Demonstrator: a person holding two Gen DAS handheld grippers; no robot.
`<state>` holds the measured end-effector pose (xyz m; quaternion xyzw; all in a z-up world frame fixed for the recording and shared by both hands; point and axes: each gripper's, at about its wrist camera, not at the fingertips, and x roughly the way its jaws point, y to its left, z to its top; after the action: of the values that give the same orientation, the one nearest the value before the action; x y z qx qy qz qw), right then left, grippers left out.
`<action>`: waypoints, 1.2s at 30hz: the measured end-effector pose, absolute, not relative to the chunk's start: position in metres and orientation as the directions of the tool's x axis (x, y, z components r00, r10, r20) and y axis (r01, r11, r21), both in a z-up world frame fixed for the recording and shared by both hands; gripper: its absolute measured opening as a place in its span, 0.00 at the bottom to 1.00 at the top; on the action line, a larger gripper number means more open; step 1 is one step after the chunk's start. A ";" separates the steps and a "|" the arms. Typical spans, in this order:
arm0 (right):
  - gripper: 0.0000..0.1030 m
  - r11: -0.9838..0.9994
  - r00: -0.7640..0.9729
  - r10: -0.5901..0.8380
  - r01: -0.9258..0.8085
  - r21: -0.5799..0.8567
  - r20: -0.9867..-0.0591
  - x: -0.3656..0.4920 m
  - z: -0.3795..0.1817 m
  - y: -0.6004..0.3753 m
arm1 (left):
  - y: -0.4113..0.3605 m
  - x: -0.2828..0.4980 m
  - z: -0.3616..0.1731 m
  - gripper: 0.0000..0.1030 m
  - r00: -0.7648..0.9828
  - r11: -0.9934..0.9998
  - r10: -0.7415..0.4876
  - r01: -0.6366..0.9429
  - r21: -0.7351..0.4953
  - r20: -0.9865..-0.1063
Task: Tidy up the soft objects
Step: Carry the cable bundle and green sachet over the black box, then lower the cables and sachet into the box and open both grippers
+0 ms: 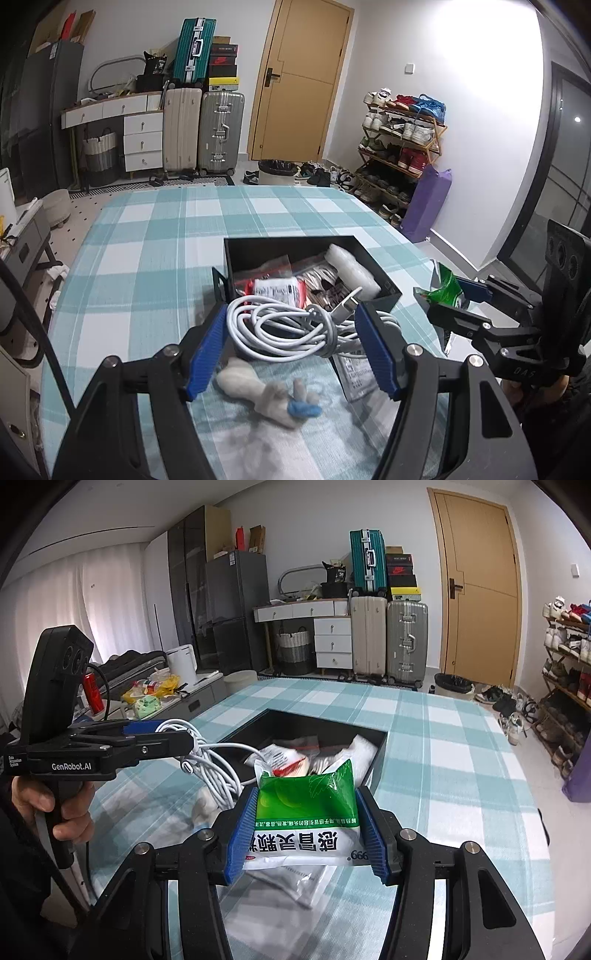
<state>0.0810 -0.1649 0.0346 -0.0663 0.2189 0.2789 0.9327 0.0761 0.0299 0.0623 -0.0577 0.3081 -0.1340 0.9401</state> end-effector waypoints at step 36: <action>0.52 0.870 0.782 0.454 -0.493 0.020 -0.427 0.166 0.048 -0.139 | 0.012 0.145 0.038 0.67 0.772 0.963 -0.268 0.204 -0.175 -0.576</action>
<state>0.1665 -0.1390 0.0479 -0.0462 0.2140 0.2512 0.9428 0.1454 0.0119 0.0378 -0.0511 0.3131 -0.1254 0.9400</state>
